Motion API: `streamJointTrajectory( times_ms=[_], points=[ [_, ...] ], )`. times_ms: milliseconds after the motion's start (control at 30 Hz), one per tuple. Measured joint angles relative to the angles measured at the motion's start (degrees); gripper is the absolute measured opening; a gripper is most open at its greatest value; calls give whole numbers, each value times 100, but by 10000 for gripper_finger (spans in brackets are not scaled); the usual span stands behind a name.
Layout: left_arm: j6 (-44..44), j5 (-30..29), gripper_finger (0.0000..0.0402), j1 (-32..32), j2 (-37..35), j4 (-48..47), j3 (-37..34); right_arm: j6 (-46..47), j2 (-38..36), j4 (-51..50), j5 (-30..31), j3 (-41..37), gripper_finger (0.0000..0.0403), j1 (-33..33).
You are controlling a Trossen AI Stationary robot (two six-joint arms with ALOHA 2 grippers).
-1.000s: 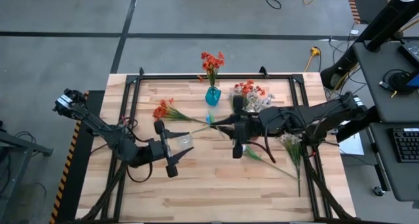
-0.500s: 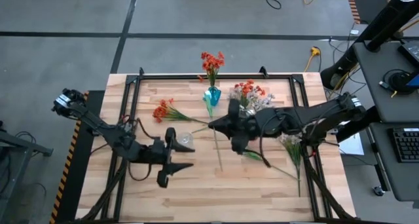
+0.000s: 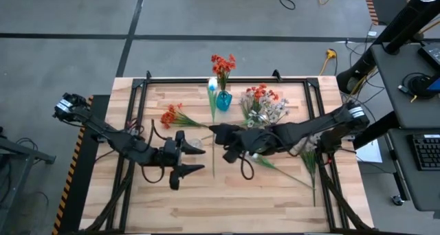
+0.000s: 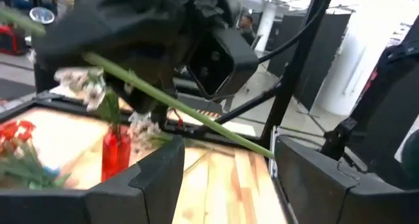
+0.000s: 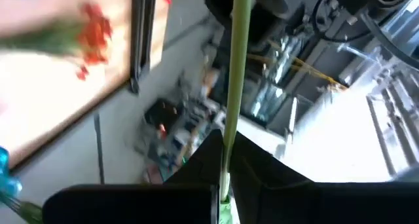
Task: Sort flowers into vase by color
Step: Put the top left white flower into the transparent vase
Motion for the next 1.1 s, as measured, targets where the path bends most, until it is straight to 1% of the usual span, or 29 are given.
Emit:
streamJointTrajectory(
  times_ms=[67, 167, 267, 333, 533, 700, 800, 967, 1033, 1100],
  points=[
    [-82, 0, 225, 4, -53, 35, -197, -386, 129, 221, 255, 0, 12, 1],
    [-64, -61, 232, 13, -130, 334, -495, -868, 291, 525, 434, -2, 12, 11],
    [249, -52, 241, 17, -107, 825, -796, -1123, 410, 805, 433, -4, 12, 13],
    [482, -28, 245, 20, -96, 963, -958, -1276, 448, 942, 417, -4, 12, 13],
    [530, 22, 249, 72, -71, 1194, -1245, -1721, 593, 1127, 395, -4, 12, 13],
    [520, 91, 249, 207, 83, 1685, -1286, -2249, 653, 1327, 323, -4, 12, 13],
    [538, 230, 249, 247, 246, 1724, -1211, -2454, 732, 1463, 269, -4, 12, 13],
    [634, 219, 248, 366, 597, 2009, -1104, -2845, 777, 1775, 80, -4, 12, 13],
    [724, 206, 242, 398, 711, 2108, -1039, -2935, 791, 1877, 114, -4, 12, 13],
    [827, 206, 225, 393, 759, 2141, -1007, -2813, 791, 1869, 150, -4, 12, 13]
  ],
)
